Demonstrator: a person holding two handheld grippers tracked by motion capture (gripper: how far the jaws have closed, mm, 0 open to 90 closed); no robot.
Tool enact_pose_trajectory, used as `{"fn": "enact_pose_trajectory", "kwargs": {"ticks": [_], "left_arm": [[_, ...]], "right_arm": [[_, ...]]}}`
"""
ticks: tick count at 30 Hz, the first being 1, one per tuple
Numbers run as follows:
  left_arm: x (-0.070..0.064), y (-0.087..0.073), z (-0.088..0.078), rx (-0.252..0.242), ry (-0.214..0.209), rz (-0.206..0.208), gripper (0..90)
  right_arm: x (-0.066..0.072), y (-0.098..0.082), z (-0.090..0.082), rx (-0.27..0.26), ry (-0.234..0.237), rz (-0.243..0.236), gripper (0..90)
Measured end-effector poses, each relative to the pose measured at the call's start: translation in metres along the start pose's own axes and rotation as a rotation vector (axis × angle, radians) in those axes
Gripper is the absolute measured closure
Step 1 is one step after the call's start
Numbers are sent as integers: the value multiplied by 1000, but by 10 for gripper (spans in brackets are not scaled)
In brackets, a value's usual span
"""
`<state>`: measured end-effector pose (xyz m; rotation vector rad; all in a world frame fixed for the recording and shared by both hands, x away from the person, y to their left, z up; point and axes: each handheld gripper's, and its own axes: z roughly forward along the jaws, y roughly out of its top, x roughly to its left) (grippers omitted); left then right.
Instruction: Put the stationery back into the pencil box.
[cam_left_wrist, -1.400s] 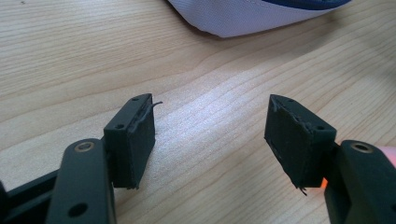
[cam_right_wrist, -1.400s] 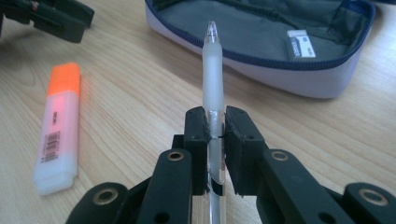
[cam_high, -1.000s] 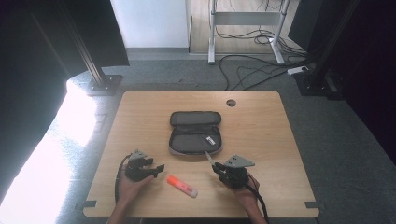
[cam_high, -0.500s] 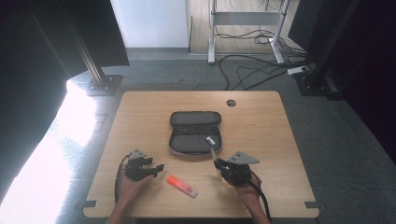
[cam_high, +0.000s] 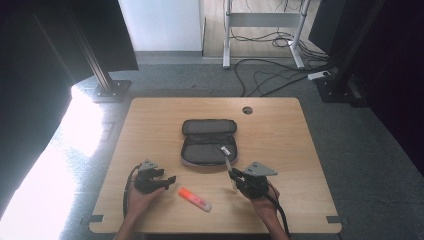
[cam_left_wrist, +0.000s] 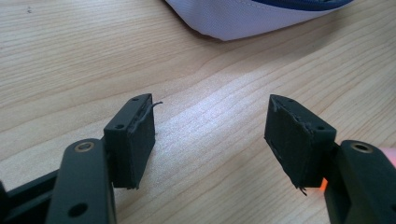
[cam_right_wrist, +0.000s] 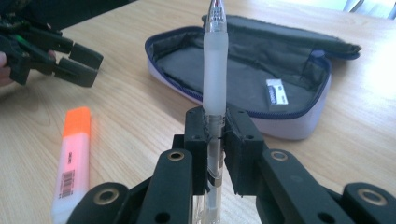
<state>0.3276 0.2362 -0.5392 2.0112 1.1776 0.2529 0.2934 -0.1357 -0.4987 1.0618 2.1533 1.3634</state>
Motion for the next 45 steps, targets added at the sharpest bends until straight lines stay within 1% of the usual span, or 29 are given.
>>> {"fn": "enact_pose_trajectory", "kwargs": {"ticks": [3, 9, 14, 19, 23, 26, 32, 34, 39, 43, 45], "left_arm": [[1, 0, 0, -1, 1, -4, 340], [1, -2, 0, -2, -2, -5, 340], [2, -2, -1, -2, 0, -11, 340], [3, -2, -3, -6, 1, -16, 340], [4, -2, -2, -7, 1, -16, 340], [3, -3, -1, -1, 0, -15, 340], [4, -3, -2, 0, 3, -16, 340], [4, -3, -2, -1, 4, -15, 340], [4, -3, -2, 1, 7, -18, 340], [4, -3, -2, 1, 9, -19, 340], [5, -4, -3, -2, 8, -20, 340]], "right_arm": [[-2, 4, -1, -16, 6, 10, 790], [-5, 11, -4, -44, 1, 9, 790], [-7, 15, -3, -55, -1, 15, 790], [-7, 21, -2, -68, 1, 11, 790], [-4, 25, -2, -81, -5, -9, 790], [-4, 27, -1, -84, -3, -8, 790], [-8, 29, 4, -85, -4, 2, 790], [-9, 30, 4, -91, -4, 9, 790], [-12, 34, 4, -112, -15, 8, 790], [-13, 36, 6, -119, -19, 12, 790], [-14, 38, 7, -114, -19, 11, 790]]}}
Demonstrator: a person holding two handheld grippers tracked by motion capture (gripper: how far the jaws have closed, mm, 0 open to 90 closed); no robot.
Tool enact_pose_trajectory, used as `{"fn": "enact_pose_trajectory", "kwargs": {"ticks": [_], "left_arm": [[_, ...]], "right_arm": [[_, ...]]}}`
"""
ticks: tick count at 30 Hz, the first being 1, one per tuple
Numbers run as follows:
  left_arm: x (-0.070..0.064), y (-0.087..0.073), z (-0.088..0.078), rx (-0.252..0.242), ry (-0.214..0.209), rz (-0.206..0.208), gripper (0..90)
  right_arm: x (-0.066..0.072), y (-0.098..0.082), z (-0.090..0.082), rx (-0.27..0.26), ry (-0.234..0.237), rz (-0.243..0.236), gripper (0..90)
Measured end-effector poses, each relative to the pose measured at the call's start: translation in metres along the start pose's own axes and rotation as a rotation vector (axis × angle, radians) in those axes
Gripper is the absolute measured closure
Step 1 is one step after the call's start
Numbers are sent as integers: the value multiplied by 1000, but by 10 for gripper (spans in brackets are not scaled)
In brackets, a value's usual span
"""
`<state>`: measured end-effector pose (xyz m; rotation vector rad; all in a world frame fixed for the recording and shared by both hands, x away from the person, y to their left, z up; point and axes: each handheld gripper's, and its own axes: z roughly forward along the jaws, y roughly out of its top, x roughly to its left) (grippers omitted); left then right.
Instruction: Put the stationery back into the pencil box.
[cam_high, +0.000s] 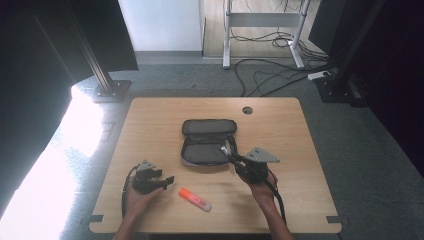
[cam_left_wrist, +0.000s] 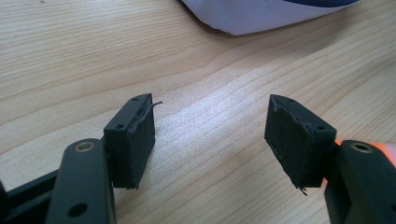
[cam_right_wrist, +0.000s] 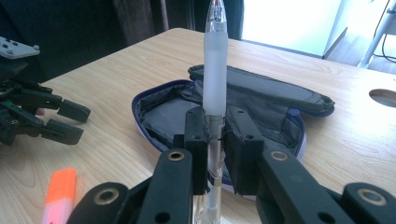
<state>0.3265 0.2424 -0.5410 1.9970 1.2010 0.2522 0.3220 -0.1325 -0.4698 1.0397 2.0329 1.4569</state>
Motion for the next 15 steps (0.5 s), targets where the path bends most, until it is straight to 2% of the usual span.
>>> {"fn": "enact_pose_trajectory", "kwargs": {"ticks": [15], "left_arm": [[2, -1, -1, 3, -2, -5, 340]], "right_arm": [[-4, 10, 16, 6, 1, 11, 790]]}}
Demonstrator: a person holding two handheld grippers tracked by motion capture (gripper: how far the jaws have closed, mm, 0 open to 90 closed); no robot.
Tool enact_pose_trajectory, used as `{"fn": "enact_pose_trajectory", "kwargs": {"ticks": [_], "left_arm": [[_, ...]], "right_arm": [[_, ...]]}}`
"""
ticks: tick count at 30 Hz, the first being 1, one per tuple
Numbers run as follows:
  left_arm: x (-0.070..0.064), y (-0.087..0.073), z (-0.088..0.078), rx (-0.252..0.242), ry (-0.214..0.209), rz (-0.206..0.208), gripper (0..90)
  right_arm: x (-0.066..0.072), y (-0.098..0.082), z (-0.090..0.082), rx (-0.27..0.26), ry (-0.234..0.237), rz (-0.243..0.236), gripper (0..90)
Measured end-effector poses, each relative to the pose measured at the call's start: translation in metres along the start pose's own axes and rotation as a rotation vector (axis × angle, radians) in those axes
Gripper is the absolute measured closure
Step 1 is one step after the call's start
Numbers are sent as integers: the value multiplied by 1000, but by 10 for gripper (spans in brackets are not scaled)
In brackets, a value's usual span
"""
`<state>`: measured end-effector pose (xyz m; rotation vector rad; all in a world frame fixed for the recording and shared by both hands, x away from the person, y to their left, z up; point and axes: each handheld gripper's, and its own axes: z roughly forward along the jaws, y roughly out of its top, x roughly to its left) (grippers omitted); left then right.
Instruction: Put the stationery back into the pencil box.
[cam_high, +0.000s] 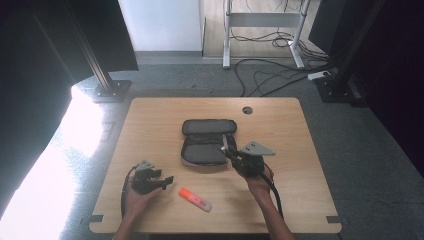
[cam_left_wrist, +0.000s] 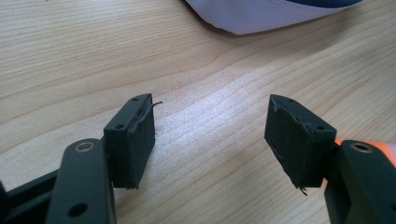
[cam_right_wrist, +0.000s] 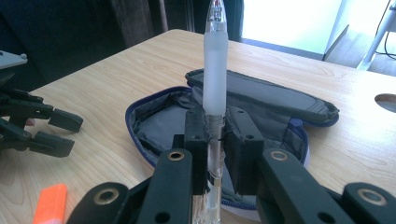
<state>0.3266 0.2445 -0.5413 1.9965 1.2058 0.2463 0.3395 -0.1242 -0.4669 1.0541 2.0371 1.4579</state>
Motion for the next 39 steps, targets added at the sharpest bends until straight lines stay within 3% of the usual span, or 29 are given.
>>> {"fn": "enact_pose_trajectory", "kwargs": {"ticks": [13, 22, 39], "left_arm": [[0, 0, 1, 3, -3, 1, 339], [-2, -1, 1, 9, -13, 6, 336], [-1, -1, 1, 6, -11, 2, 336]], "right_arm": [[-1, 11, 5, -2, -10, -24, 790], [-5, 15, 15, 10, -21, -13, 790], [-3, 25, 39, 35, -25, -34, 789]]}}
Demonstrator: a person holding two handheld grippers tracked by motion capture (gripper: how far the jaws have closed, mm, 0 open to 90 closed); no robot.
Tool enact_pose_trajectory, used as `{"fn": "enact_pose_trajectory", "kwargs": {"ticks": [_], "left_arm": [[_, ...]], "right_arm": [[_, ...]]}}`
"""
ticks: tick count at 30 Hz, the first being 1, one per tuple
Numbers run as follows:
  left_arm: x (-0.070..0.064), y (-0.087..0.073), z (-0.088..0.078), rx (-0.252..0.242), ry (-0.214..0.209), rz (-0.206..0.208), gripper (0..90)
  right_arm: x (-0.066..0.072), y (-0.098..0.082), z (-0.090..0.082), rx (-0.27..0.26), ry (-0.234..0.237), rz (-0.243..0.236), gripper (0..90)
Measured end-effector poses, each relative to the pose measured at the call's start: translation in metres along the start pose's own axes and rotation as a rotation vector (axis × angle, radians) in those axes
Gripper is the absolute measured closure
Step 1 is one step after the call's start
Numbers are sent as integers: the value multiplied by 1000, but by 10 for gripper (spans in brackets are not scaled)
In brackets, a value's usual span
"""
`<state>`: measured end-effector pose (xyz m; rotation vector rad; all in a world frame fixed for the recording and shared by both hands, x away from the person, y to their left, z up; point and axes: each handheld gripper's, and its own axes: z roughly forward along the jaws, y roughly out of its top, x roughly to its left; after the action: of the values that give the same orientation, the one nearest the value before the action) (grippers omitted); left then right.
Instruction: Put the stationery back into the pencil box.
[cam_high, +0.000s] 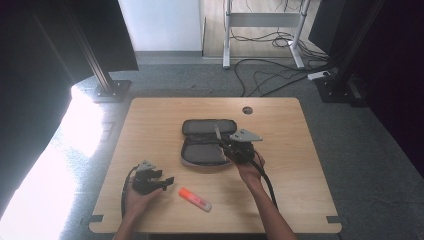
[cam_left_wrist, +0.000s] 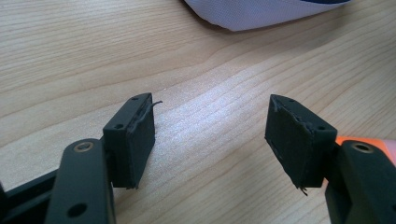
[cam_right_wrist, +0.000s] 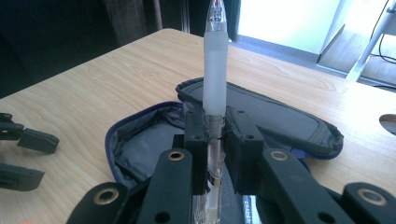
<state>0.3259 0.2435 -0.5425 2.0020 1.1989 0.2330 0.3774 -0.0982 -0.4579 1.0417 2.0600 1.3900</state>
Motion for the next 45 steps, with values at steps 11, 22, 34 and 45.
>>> {"fn": "enact_pose_trajectory", "kwargs": {"ticks": [11, 22, 34, 45], "left_arm": [[1, 0, 0, -2, -5, -2, 336], [1, 0, 0, -6, -6, -5, 335], [2, 0, 0, -5, -10, -8, 336], [1, 0, 0, -2, -8, -5, 336]], "right_arm": [[-8, -3, 18, 39, -19, 11, 790], [-8, -11, 37, 76, -28, 0, 789], [-8, -17, 54, 98, -19, 15, 789], [-6, -26, 68, 140, 6, 28, 789]]}}
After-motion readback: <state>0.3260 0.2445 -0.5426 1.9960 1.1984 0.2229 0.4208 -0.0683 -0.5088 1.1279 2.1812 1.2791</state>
